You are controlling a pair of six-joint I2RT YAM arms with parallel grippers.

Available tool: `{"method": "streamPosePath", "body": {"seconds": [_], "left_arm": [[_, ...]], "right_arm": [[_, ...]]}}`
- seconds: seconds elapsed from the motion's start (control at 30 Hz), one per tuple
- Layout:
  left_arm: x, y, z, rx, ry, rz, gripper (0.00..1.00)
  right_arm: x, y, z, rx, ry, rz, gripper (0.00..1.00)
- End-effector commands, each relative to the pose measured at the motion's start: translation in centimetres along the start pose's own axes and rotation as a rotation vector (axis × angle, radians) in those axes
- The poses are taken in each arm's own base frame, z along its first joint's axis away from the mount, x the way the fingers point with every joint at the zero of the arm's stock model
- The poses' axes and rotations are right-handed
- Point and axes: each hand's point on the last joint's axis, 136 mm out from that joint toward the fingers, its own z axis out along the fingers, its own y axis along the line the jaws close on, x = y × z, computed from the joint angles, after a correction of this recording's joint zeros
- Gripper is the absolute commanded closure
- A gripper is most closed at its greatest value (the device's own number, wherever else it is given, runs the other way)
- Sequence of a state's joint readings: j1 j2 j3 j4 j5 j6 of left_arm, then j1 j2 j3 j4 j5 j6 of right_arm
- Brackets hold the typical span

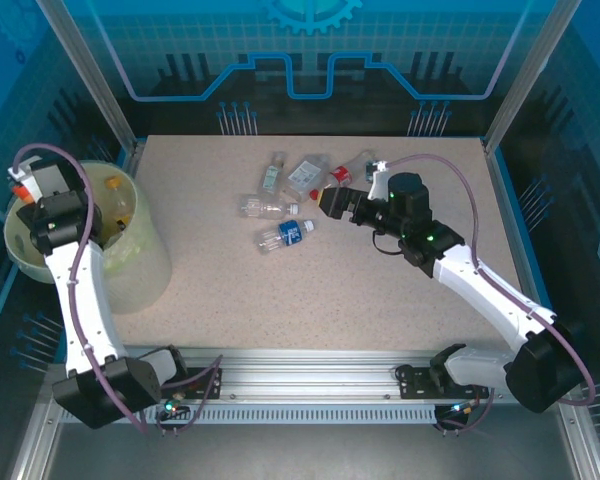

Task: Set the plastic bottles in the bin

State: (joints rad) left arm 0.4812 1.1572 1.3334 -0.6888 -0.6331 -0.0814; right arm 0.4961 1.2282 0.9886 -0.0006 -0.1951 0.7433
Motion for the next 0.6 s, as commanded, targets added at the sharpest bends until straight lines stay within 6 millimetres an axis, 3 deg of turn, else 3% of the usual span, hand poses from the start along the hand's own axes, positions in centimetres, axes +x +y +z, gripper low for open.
{"method": "streamPosePath", "body": {"seconds": [0.0, 0.07, 0.3, 0.57], "left_arm": [[-0.1, 2.7, 0.8, -0.110, 0.013, -0.066, 0.44], [0.2, 3.0, 1.2, -0.121, 0.029, -0.062, 0.42], [0.5, 3.9, 1.4, -0.180, 0.071, -0.050, 0.22], [-0.7, 3.1, -0.2, -0.096, 0.053, -0.092, 0.15]], "right_arm": [[-1.0, 0.9, -0.5, -0.025, -0.011, -0.006, 0.00], [-1.1, 0.9, -0.5, -0.023, -0.013, -0.008, 0.00], [-1.0, 0.8, -0.4, -0.018, -0.006, -0.004, 0.00], [-0.7, 0.5, -0.4, -0.007, 0.003, -0.002, 0.00]]}}
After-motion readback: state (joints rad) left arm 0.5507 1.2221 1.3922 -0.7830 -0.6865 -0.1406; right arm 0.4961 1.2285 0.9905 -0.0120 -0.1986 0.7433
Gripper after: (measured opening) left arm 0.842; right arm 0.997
